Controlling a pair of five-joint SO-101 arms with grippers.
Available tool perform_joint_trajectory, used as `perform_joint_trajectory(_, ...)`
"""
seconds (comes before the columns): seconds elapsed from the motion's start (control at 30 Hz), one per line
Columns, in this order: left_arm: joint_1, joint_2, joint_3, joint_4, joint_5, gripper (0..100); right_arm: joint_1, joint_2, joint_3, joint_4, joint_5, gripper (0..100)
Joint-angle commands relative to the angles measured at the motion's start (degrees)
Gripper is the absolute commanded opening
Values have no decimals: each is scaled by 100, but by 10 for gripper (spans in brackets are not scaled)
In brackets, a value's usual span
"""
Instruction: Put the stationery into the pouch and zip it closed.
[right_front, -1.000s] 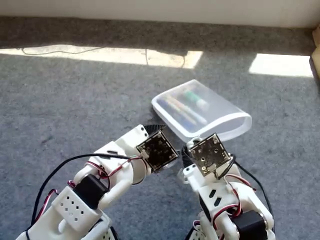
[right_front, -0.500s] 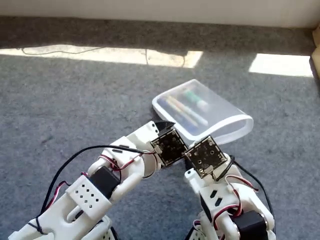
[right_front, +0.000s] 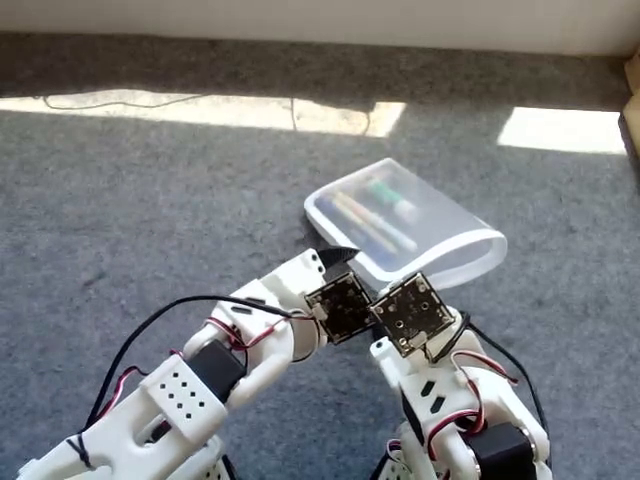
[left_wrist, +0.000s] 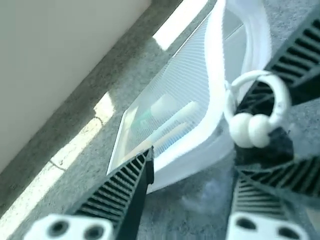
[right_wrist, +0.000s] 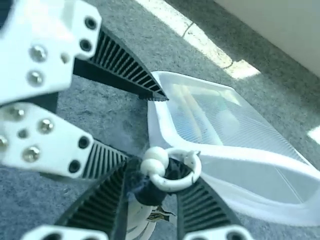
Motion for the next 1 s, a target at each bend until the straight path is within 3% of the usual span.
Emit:
perform_joint_trajectory(0.0, 286, -31, 303, -1116, -18, 203, -4, -40, -145, -4, 18, 8)
perform_joint_trajectory(0.3, 576, -31, 884, -2154, -35, 112, -4, -40, -145, -4, 18, 8)
perform_joint_trajectory(0.47, 541, -40, 884, -2145, -53, 2, 31, -40, -145, -31, 18, 8)
perform_joint_trajectory(0.67, 127, -40, 840, -2110, -105, 7, 40, -40, -488, -40, -229, 8)
perform_joint_trajectory(0.83, -180, -48, 884, -2101, -967, 6, 40, -40, -541, -66, -308, 8)
perform_joint_trajectory(0.97, -312, -127, 787, -1609, -1090, 6, 40, -40, -558, -66, -308, 8)
